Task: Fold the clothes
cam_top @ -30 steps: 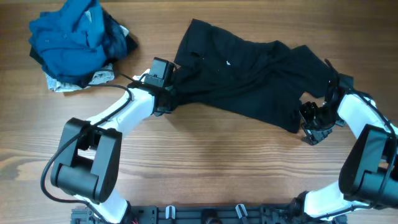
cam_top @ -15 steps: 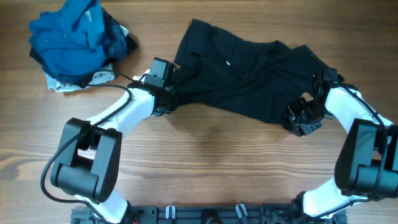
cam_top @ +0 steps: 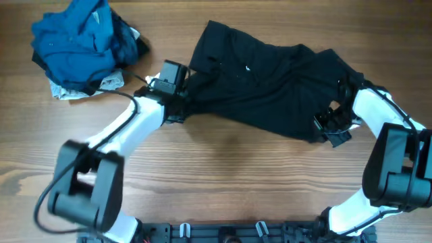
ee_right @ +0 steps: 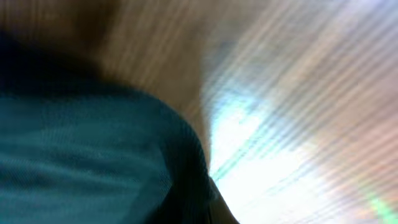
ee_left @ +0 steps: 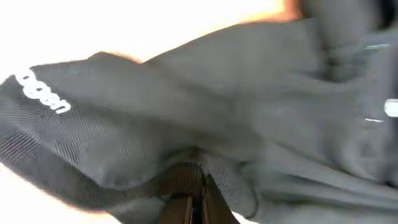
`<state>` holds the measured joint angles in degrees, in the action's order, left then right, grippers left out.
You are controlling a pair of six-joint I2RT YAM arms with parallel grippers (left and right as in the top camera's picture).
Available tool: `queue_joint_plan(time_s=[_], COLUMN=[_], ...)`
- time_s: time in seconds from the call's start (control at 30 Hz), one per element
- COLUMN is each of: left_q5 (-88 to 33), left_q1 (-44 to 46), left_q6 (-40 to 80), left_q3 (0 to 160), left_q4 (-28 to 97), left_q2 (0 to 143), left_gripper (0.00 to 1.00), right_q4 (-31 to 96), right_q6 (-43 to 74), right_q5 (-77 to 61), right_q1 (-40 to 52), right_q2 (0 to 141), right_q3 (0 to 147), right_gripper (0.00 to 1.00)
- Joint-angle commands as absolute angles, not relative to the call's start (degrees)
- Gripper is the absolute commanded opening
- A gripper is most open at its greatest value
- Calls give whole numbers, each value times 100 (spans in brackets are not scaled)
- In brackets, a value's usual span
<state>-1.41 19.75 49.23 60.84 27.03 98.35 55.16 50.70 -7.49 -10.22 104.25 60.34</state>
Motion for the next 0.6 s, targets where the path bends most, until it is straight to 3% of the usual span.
queue_joint_plan(time_s=[0.0, 0.43, 0.57], left_q5=[-145, 753, 1656], left_q1=[1997, 3183, 3881], left_q6=[4364, 3894, 3763], left_q3=[6431, 8291, 8934], left_q4=[2912, 4427, 5122], left_q2=[9021, 7175, 6888], left_gripper=[4, 4, 4], right_q4=[5846, 7861, 8573], right_q6=[4615, 3400, 3295], right_q5=[-336, -276, 102], right_q1=[-1020, -1013, -1013], right_q2=[10047, 7804, 7378], right_q3=[6683, 9570, 10543], right_gripper=[4, 4, 4])
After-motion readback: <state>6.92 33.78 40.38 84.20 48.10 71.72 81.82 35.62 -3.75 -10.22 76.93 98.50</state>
